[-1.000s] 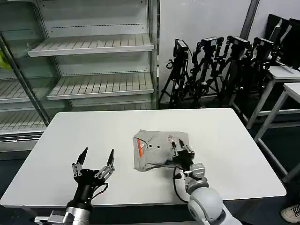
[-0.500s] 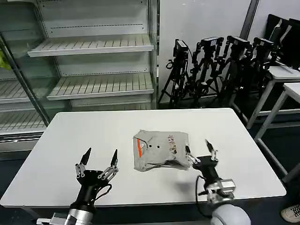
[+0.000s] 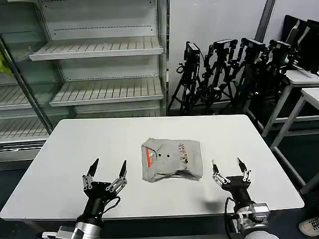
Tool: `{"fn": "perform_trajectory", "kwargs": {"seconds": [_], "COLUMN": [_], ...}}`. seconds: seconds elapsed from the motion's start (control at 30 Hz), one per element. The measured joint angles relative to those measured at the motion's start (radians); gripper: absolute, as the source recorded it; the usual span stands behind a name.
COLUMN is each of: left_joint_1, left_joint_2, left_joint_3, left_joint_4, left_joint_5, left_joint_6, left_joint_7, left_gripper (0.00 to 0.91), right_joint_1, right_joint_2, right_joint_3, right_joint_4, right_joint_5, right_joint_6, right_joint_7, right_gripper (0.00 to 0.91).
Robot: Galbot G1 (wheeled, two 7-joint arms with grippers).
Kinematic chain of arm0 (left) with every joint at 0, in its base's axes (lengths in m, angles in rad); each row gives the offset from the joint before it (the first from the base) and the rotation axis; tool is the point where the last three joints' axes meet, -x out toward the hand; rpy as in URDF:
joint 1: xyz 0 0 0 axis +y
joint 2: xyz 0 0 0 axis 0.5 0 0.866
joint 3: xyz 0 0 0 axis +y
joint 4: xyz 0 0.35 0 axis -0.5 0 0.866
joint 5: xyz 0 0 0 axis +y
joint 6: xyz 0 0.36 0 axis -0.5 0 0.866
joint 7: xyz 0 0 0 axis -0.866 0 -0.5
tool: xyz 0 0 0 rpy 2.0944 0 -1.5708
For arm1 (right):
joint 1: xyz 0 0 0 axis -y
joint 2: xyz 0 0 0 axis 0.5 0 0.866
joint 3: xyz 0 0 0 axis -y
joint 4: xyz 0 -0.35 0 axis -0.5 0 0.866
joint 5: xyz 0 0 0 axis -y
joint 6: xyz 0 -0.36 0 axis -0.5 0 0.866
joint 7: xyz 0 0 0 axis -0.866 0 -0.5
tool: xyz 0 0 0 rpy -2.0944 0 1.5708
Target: Fold and organize the clothes.
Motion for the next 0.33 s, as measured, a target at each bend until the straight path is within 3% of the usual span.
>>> {"fn": "perform_trajectory", "kwargs": {"seconds": [0.33], "left_joint_1": [0.008], "left_joint_2": [-0.007], "left_joint_3": [-0.012], "left_joint_4": [0.007], "left_joint_5": [0.005], "left_joint_6": [0.006], "left_joint_7": [0.002], "left_gripper": [0.907], "right_joint_1": [-0.032], "right_joint_2": [0.010], "right_joint_3": [0.018], "right_joint_4": [0.023], "right_joint_5": [-0.019], "right_joint_6": [0.018], "right_joint_7": [0.001], "right_gripper": [0.907]}}
